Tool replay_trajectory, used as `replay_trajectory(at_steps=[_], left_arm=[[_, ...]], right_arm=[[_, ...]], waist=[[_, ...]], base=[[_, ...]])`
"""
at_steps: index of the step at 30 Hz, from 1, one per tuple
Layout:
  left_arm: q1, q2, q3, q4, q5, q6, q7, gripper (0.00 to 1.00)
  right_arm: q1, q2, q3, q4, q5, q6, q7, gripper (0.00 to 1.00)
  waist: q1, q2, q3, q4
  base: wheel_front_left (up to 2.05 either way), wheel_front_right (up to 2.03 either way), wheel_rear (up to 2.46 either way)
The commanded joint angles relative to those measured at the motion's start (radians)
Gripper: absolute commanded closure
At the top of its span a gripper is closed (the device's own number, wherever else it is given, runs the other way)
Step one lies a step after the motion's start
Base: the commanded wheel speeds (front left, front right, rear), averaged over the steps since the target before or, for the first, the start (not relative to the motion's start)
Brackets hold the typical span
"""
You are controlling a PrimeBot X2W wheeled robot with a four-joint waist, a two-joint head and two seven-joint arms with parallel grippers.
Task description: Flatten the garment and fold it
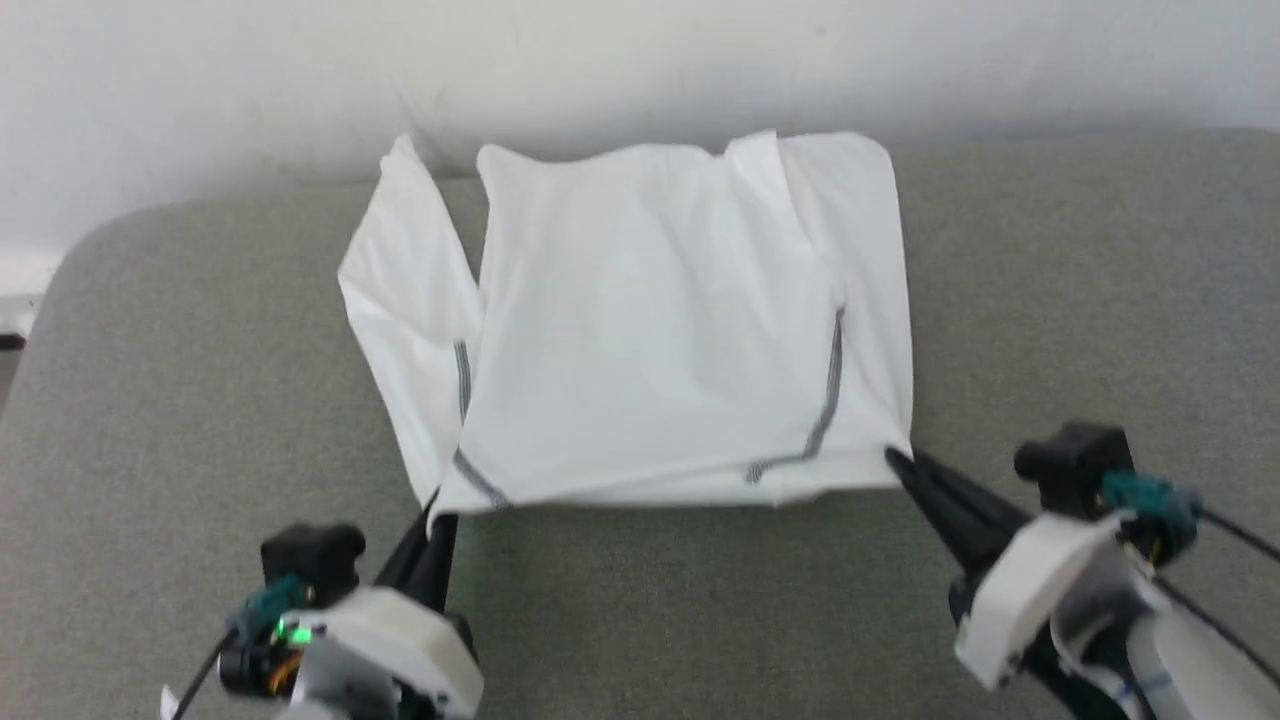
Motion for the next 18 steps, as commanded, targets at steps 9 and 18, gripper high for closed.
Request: replay_trajectory(at_steps=[9, 18], left_arm=[[0.381, 0.088, 0.037, -0.394, -0.01, 0.206, 0.238, 1.0], [0.478, 0.057, -0.009, -0.334, -0.07, 0.203, 0.307, 1.0]], right_arm=[[0.388, 0.137, -0.248, -0.281, -0.119, -0.019, 0.233, 1.0], [0.508, 0.245, -0.323, -0.167, -0.166, -0.019, 0.223, 1.0]], waist=[[0.0005, -0.0001, -0.073, -0.023], [0.0005, -0.0001, -0.055, -0.005]], base=[[0.0, 0.0, 0.0], [0.0, 0.0, 0.0]])
